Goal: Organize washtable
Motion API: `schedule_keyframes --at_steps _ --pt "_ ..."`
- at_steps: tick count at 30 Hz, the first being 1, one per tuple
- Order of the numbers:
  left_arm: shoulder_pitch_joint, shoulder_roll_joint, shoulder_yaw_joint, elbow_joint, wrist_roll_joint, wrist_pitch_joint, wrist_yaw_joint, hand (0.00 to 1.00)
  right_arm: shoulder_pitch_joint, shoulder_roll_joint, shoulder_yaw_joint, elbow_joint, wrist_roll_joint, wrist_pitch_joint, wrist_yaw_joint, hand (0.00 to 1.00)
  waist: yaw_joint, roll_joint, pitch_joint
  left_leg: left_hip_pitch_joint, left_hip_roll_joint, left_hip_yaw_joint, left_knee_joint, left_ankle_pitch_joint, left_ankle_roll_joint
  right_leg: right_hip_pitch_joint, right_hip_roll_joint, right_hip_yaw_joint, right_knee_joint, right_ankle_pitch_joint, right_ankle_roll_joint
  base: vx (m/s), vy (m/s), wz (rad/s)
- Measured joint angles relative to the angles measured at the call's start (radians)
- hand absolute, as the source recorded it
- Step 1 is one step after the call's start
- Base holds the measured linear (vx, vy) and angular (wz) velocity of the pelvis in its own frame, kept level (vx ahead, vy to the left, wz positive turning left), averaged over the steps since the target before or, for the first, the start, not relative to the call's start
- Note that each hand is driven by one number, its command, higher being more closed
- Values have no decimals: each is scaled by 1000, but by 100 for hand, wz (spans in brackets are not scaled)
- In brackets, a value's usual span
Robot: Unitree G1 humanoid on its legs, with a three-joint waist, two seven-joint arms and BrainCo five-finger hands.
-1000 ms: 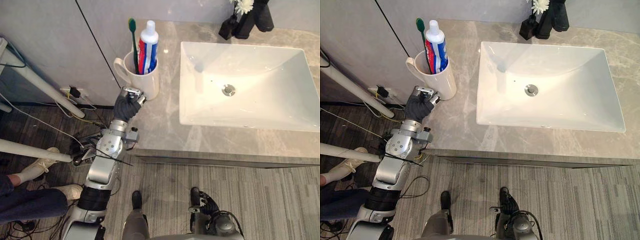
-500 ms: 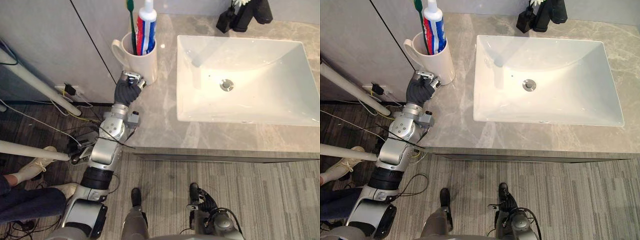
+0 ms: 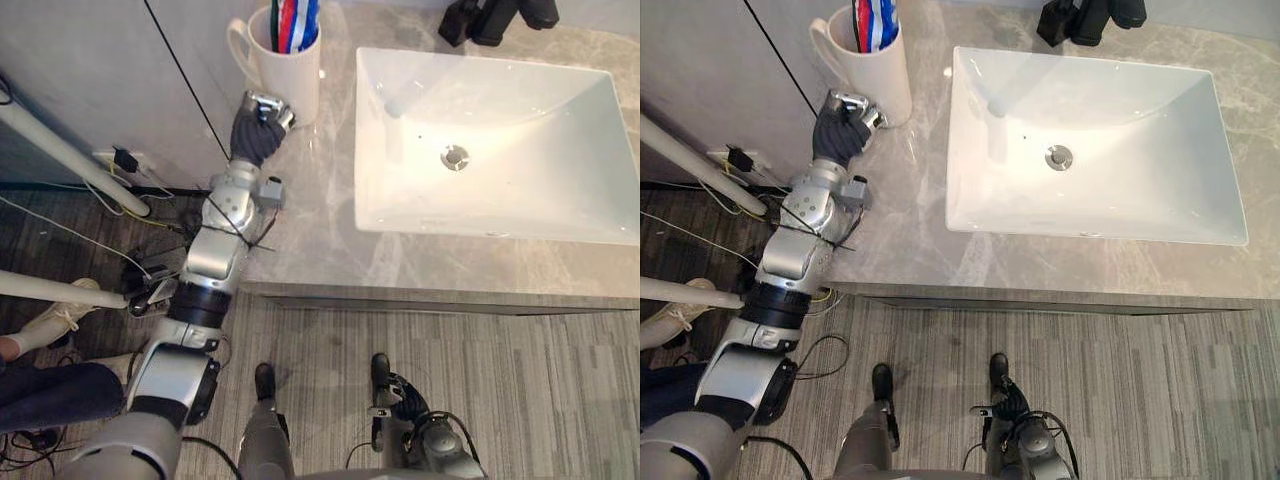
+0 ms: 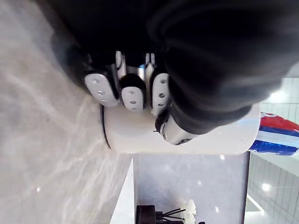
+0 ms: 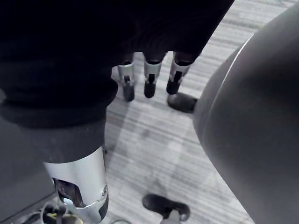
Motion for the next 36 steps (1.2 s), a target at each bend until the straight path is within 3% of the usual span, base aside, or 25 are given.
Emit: schedule_keyframes --at_steps 13,21,30,36 --pt "-281 26 -9 254 -39 -28 34 100 -8 -1 13 -17 31 -5 -1 0 -42 -12 34 -21 -1 4 -27 13 -1 -31 2 1 -8 6 -4 1 -2 0" --pt "-382 28 -8 357 -82 -51 35 100 -9 -16 37 -4 41 -16 -19 0 -47 -18 44 -27 0 14 -32 13 -1 -42 3 9 -16 9 -3 -3 -11 -2" --pt "-392 30 -6 391 -91 -70 37 100 -10 -19 37 7 42 -23 -22 0 -52 -19 51 -16 0 14 -31 13 -1 -32 3 9 -13 10 -4 0 0 0" --pt "-307 30 5 349 -91 -69 34 100 -8 -20 37 8 41 -23 -22 0 -55 -19 53 22 0 13 -30 13 -1 5 2 8 -13 9 -3 0 0 0"
